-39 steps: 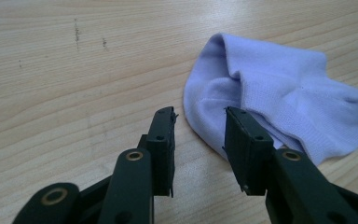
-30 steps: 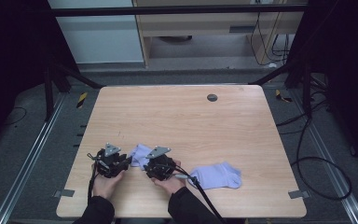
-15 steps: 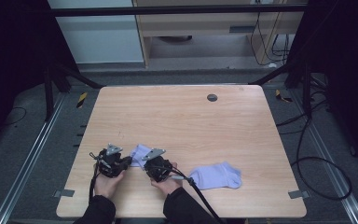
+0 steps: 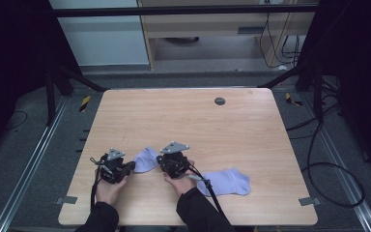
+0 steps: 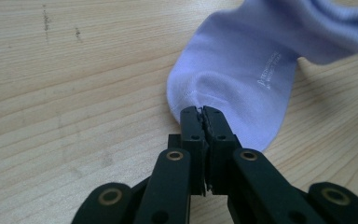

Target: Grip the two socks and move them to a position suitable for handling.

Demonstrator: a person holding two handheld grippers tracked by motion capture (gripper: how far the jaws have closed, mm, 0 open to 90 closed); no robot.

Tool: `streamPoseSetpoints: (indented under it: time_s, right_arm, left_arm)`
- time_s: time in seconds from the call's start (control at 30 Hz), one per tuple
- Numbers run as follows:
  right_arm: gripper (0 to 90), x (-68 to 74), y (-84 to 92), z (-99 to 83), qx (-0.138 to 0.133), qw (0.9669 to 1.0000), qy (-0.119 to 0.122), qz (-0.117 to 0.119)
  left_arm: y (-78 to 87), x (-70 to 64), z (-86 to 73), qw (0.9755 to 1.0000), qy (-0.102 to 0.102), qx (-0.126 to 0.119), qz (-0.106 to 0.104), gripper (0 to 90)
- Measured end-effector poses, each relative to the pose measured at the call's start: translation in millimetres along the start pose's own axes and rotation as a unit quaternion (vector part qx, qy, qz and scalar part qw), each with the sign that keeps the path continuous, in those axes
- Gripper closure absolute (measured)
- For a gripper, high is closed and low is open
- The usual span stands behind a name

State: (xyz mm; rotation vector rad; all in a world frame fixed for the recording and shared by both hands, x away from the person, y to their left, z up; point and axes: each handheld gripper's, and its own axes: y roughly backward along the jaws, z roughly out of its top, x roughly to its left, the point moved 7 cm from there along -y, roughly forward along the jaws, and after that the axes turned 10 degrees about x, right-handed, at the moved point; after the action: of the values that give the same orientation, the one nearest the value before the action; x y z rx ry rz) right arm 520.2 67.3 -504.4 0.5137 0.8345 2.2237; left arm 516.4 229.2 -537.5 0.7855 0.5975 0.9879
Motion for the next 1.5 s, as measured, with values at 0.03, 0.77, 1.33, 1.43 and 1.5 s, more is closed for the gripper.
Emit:
streamPoseSetpoints:
  time_s: [0.03,0.77,1.33,1.43,1.5]
  right_arm:
    - [88.8,-5.3,0.6,1.0,-0.002,1.0,-0.007,-0.003]
    - [68.7,-65.8,-10.1,1.1,0.038,0.9937,-0.033,-0.1]
    - [84.7,-78.4,-27.9,-19.7,0.08,0.9913,-0.059,-0.087]
    - [88.4,-75.6,-28.3,-19.2,0.081,0.9914,-0.06,-0.084]
    - [88.7,-72.4,-26.4,-18.2,0.075,0.9921,-0.065,-0.077]
  left_arm:
    - [0.0,0.0,-0.2,1.0,-0.001,0.001,0.0,87.5]
    - [4.4,5.1,-0.8,0.9995,0.011,-0.005,0.03,69.3]
    - [-7.8,-5.0,-2.0,0.9997,0.007,0.017,0.013,83.3]
    - [-7.3,-4.3,-2.0,0.9997,0.014,0.021,0.002,87.0]
    - [-5.6,-3.7,-1.9,0.9997,0.015,0.021,-0.002,87.5]
